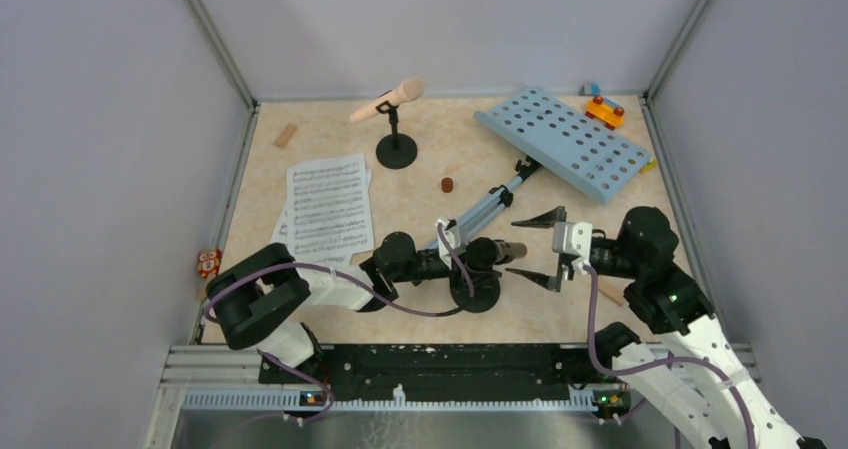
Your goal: Pack up the instrument practice props
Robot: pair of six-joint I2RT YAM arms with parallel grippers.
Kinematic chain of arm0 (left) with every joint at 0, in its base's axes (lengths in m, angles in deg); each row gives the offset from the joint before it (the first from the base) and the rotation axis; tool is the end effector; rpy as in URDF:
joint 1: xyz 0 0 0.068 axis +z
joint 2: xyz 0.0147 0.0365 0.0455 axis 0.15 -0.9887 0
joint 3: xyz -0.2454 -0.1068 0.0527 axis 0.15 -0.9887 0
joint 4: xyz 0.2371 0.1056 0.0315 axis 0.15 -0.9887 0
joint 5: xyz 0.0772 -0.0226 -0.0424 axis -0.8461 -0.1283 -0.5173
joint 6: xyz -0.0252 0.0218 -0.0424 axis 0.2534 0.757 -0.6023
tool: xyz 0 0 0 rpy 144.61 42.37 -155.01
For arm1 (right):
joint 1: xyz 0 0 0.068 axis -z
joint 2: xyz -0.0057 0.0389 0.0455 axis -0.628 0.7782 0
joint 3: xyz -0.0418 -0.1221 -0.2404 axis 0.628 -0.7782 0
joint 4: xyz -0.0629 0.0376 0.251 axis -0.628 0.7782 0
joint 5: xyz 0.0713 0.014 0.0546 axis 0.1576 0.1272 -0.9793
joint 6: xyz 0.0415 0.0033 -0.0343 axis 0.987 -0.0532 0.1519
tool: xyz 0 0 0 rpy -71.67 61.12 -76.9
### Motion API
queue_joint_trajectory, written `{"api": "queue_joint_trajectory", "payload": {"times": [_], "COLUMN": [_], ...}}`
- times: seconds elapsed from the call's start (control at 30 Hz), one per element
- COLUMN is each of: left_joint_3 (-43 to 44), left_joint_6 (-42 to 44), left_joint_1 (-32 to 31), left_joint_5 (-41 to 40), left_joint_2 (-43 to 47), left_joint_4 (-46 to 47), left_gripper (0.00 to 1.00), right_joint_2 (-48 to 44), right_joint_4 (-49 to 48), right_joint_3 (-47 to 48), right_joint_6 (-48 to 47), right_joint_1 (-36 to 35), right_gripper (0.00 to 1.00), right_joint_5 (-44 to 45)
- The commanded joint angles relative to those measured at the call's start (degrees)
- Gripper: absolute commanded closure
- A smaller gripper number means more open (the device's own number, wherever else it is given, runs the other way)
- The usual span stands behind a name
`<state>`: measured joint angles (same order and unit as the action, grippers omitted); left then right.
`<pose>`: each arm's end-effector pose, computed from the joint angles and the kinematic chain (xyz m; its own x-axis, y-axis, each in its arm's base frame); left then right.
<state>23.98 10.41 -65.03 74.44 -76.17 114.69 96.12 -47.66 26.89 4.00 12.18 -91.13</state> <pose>0.1474 -0.2533 0.2056 -0.0828 -0.0618 -0.9947 0.9936 0.0713 -0.0871 0.0895 0.0754 0.3437 0.3707 -0.1905 -0.9090 -0.9010 0.1638 -0.4018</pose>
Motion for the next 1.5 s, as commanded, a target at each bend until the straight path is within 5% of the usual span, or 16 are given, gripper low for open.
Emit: {"api": "queue_joint_trajectory", "payload": {"times": [0.0,0.27,0.5,0.77,1.47], "left_joint_3": [-1.22,0.04,-0.06,-0.53,1.68], "left_joint_6": [0.47,-0.65,-0.73,-1.02,-0.4], "left_joint_1": [0.34,0.34,0.37,0.33,-1.4], "left_joint_5": [1.87,4.01,3.72,3.61,-4.98], "left_joint_2": [-1.71,-4.77,-5.22,-5.3,-12.3], "left_joint_4": [1.16,3.39,3.66,3.63,-3.03], "left_gripper": [1.0,1.0,1.0,1.0,1.0], "right_joint_2": [2.03,7.42,9.26,8.36,8.25], "right_joint_4": [-10.34,-15.69,-21.29,-21.01,-29.51], "right_joint_3": [-1.77,-4.29,-6.12,-6.39,11.22], "right_joint_6": [0.26,-1.95,-1.54,-2.53,6.18], "right_joint_1": [-1.39,-14.45,-17.39,-17.48,-17.57], "right_gripper": [0.25,0.3,0.43,1.0,1.0], "right_joint_5": [-2.42,11.66,17.04,20.46,27.81]}}
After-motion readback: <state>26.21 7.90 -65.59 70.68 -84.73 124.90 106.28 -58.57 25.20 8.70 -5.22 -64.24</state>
